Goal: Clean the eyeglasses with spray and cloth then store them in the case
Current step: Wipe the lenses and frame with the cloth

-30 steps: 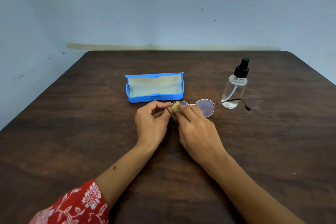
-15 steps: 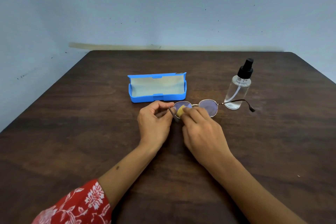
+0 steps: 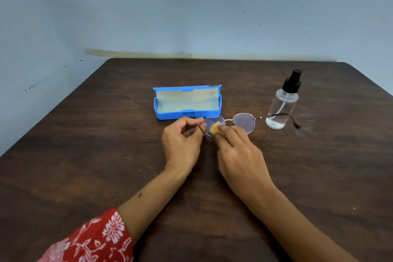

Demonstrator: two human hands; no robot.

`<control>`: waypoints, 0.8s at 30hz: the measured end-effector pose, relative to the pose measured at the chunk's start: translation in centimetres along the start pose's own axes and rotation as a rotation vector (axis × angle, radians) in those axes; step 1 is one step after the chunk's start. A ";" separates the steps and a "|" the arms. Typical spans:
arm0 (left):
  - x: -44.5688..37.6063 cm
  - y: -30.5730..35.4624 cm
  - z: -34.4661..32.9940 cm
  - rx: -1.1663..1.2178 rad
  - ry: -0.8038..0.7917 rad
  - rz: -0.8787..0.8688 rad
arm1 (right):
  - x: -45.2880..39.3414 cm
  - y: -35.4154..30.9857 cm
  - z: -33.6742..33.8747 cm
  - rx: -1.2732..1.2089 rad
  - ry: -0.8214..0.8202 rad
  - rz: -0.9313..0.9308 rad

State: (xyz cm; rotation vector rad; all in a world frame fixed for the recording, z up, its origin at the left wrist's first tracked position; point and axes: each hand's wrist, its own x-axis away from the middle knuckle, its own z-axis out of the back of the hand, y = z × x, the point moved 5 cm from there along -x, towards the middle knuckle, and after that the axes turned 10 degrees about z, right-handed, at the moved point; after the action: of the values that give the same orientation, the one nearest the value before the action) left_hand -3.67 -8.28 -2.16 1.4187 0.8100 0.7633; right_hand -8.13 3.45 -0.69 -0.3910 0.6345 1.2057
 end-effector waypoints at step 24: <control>0.1 0.2 0.2 -0.005 0.012 -0.038 | 0.2 -0.3 0.3 -0.101 0.061 0.024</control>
State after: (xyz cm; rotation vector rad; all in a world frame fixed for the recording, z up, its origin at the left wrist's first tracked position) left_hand -3.46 -8.34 -1.98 1.3918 0.8411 0.7450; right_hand -7.68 3.68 -0.58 -0.5077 0.6338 1.2551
